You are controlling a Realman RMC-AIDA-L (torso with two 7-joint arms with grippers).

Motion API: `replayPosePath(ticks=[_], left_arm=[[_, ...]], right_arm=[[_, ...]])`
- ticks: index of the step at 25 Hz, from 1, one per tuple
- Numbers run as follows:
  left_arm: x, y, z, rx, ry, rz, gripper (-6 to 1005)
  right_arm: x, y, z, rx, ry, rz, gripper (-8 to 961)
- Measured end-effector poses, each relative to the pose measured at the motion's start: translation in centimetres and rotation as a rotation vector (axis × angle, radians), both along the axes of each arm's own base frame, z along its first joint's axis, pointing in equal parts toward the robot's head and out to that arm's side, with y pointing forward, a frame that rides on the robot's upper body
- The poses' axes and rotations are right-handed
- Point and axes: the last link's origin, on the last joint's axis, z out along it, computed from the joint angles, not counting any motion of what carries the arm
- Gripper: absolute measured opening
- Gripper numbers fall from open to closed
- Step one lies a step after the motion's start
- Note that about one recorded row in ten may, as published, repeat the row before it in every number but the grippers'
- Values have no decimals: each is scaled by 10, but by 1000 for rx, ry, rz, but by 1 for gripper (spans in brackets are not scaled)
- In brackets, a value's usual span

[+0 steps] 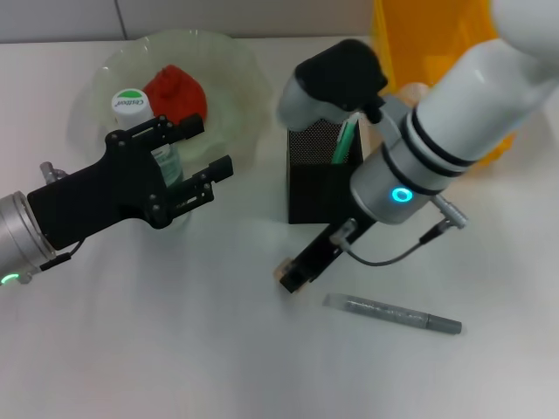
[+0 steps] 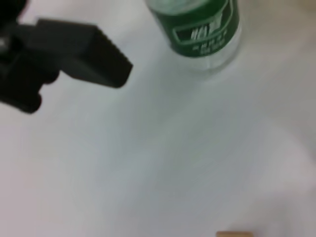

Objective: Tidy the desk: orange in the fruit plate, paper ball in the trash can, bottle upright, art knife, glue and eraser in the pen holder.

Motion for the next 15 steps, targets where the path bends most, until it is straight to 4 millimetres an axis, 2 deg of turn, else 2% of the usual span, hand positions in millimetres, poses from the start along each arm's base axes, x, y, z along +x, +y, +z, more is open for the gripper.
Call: replayPosePath(ticks=[7, 15], left_arm=[[0, 0, 0, -4, -5, 7, 647], [-1, -1, 0, -7, -8, 12, 647]], right_arm=[[3, -5, 25, 104, 96, 26, 266], [-8, -16, 56, 221, 196, 113, 267]])
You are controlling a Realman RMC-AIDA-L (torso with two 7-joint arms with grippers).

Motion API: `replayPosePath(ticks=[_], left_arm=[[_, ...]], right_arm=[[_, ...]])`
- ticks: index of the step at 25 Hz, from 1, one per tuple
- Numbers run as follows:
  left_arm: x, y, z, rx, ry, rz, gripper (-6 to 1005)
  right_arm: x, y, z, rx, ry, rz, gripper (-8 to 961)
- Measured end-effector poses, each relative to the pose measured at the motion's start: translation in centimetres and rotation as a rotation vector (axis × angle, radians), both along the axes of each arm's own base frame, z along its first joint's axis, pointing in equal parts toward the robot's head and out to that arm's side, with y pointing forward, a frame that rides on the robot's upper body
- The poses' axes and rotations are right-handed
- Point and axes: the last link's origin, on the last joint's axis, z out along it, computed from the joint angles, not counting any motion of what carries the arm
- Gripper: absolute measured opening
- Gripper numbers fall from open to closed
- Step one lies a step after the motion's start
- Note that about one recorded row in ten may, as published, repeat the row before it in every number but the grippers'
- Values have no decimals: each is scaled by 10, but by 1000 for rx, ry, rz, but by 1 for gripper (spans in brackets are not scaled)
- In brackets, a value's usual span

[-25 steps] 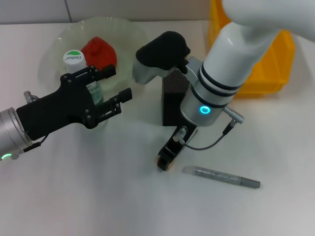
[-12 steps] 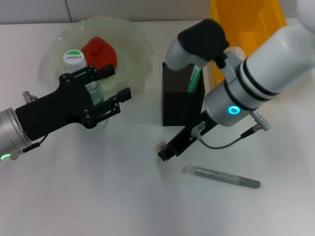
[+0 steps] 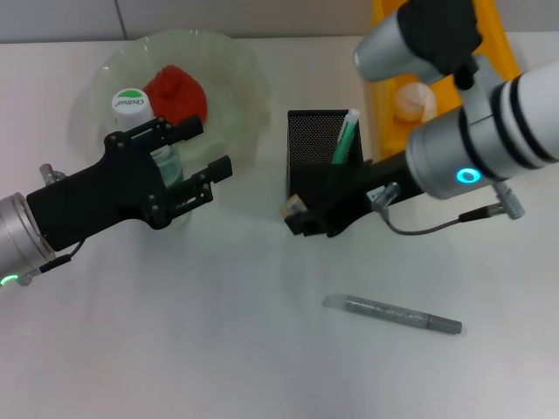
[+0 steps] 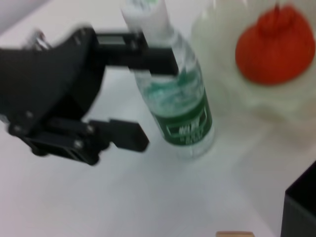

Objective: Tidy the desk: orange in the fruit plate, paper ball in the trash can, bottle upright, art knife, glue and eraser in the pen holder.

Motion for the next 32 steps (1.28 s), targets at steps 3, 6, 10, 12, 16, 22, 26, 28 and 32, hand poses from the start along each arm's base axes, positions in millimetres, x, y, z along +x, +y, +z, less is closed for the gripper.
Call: replayPosePath(ticks=[3, 6, 10, 12, 16, 22, 26, 28, 32], left_arm=[[0, 0, 0, 0, 0, 1, 647], [-1, -1, 0, -1, 0, 3, 647], [-2, -1, -1, -3, -1, 11, 647], [-2, -1, -2, -5, -1, 14, 647], [-3, -1, -2, -5, -1, 16, 648], [-2, -1, -2, -5, -2, 16, 648], [-2, -1, -2, -6, -1, 15, 648], [-1, 0, -3, -9, -4, 14, 648], [0, 2, -4, -8, -3, 15, 648]], right_arm=[[-8, -4, 14, 35, 26, 33, 267], [-16, -6, 29, 71, 50, 62, 267], [-24, -8, 50, 128, 73, 98, 267], [-28, -9, 61, 163, 80, 121, 267], [-31, -9, 80, 224, 96, 134, 267], [-16, -6, 97, 286, 104, 112, 266], [2, -4, 99, 274, 183, 108, 266], [13, -3, 101, 263, 253, 111, 267], [44, 5, 105, 262, 409, 76, 267]])
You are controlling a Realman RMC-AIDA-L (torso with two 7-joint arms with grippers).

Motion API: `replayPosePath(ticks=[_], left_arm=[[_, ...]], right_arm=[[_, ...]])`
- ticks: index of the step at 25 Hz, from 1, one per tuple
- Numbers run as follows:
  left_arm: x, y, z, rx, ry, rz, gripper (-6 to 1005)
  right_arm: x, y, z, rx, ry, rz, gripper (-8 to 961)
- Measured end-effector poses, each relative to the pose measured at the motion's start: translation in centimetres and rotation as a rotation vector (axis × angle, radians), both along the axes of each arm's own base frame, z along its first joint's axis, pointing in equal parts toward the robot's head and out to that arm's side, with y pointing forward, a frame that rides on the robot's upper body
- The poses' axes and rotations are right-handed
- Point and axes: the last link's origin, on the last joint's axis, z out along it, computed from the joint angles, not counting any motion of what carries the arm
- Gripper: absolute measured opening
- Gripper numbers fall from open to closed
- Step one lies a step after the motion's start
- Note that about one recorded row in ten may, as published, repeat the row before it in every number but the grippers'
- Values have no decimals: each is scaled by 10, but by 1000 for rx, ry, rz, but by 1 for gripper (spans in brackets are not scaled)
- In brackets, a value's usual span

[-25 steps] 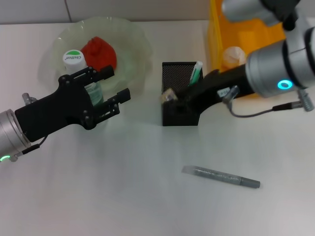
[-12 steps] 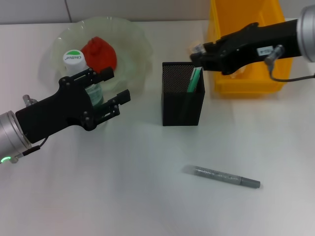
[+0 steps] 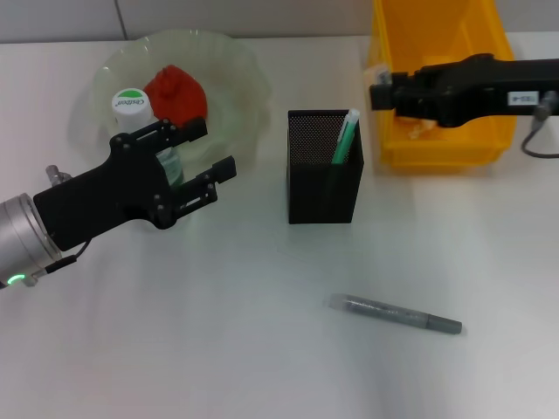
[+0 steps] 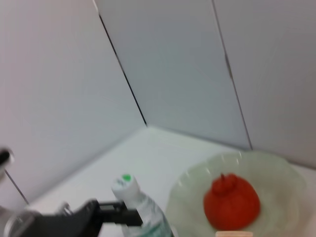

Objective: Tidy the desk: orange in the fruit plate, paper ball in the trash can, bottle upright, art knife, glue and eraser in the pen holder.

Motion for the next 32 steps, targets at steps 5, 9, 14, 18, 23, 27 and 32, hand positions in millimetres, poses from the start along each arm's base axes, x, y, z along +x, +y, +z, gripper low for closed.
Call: replayPosePath(ticks=[5, 9, 14, 18, 23, 27, 32], left_arm=[[-1, 2, 0, 5, 8, 5, 648], [0, 3, -2, 4, 9, 8, 648], [2, 6, -2, 5, 10, 2, 648], [4, 7, -3, 1, 8, 0, 648], [4, 6, -4, -3, 5, 2, 648], [4, 7, -4, -5, 3, 3, 648], [5, 7, -4, -6, 2, 3, 648]], right_arm=[[33, 4, 4, 4, 188, 45, 267], [46, 4, 0, 10, 254, 89, 266], [55, 3, -16, 31, 240, 158, 266], [61, 1, -30, 57, 251, 202, 266], [67, 4, -37, 107, 251, 202, 266], [67, 8, -39, 116, 235, 196, 267], [67, 10, -42, 109, 229, 192, 267]])
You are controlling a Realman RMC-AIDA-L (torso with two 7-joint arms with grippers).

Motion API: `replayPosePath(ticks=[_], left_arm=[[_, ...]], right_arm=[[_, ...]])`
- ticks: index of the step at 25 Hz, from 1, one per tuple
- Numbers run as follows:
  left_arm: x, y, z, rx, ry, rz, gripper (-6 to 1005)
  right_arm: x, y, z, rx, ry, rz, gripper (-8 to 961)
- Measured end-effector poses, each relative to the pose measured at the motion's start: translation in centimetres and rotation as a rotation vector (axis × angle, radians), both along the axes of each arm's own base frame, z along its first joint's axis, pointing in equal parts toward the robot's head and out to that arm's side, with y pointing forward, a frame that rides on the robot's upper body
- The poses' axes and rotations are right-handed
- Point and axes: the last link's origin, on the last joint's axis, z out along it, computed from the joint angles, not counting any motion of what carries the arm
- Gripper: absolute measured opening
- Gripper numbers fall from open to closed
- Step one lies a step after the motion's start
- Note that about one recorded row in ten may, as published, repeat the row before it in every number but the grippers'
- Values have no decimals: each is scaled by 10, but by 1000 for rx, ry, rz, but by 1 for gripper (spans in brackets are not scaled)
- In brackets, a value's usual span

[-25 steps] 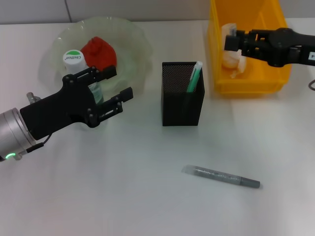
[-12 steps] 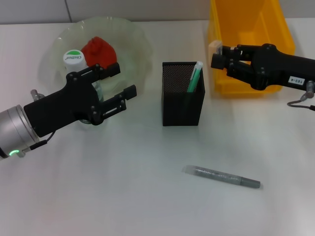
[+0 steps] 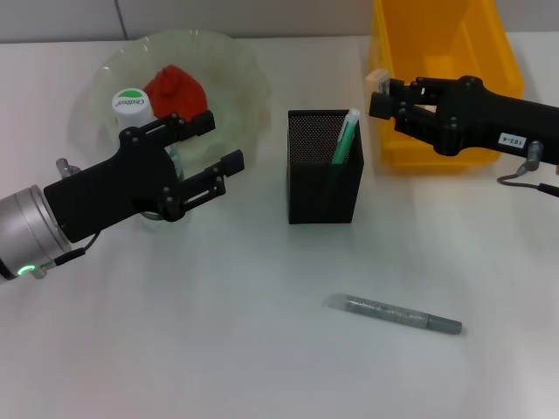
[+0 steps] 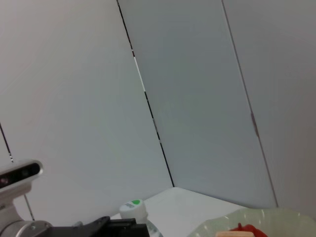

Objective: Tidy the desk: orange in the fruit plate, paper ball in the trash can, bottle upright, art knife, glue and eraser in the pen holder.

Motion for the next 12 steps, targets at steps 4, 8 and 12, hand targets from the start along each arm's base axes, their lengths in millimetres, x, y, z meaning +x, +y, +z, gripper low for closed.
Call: replayPosePath(ticks=[4, 8, 12], left_arm=[[0, 0, 0, -2, -1, 1, 648], [1, 0, 0, -2, -2, 0, 648], [1, 1, 0, -2, -2, -1, 648]], right_arm=[[1, 2, -4, -6, -14, -6, 267], [0, 5, -9, -21, -52, 0, 267], [-1, 8, -15, -39, -78, -2, 338]])
